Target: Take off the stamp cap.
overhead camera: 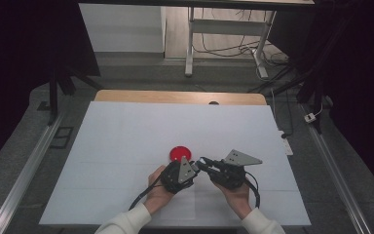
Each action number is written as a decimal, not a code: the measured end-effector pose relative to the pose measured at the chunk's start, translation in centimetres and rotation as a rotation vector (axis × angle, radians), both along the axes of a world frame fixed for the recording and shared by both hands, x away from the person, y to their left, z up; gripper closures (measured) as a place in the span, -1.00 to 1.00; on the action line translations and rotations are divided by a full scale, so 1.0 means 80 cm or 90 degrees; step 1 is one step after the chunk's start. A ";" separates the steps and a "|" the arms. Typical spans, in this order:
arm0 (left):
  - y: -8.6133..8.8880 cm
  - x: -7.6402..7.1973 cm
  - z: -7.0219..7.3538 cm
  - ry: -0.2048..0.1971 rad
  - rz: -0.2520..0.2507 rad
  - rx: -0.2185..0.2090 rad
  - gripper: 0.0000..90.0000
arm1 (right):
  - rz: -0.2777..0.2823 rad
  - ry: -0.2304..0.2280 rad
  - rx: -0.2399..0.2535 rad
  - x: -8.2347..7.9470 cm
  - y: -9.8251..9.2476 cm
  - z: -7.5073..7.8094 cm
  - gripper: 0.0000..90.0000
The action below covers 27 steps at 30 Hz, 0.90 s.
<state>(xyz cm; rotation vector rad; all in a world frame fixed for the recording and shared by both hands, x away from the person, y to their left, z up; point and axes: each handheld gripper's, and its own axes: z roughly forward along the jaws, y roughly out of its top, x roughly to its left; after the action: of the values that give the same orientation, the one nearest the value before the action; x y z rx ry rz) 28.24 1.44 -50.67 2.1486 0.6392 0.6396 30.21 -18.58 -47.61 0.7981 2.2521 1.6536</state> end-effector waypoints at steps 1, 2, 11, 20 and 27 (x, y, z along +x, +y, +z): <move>0.000 0.000 0.000 0.001 0.000 0.000 0.43 | 0.000 0.000 -0.001 0.000 0.000 0.000 0.67; 0.000 0.000 -0.001 0.002 0.000 0.001 0.43 | 0.000 0.000 -0.003 0.000 0.000 0.000 0.67; 0.000 -0.001 -0.002 -0.009 0.001 0.012 0.44 | -0.008 -0.004 -0.011 -0.003 0.002 0.001 0.67; 0.000 -0.002 -0.003 -0.011 0.002 0.010 0.44 | -0.017 -0.007 -0.019 -0.006 0.005 0.001 0.67; 0.000 -0.003 -0.003 -0.010 0.002 0.004 0.44 | -0.020 -0.009 -0.017 -0.007 0.004 0.002 0.67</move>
<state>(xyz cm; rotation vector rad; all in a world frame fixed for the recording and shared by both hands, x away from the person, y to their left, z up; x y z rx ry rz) 28.03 1.48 -50.92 2.1472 0.6324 0.6613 29.66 -18.23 -47.47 0.8087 2.2359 1.6066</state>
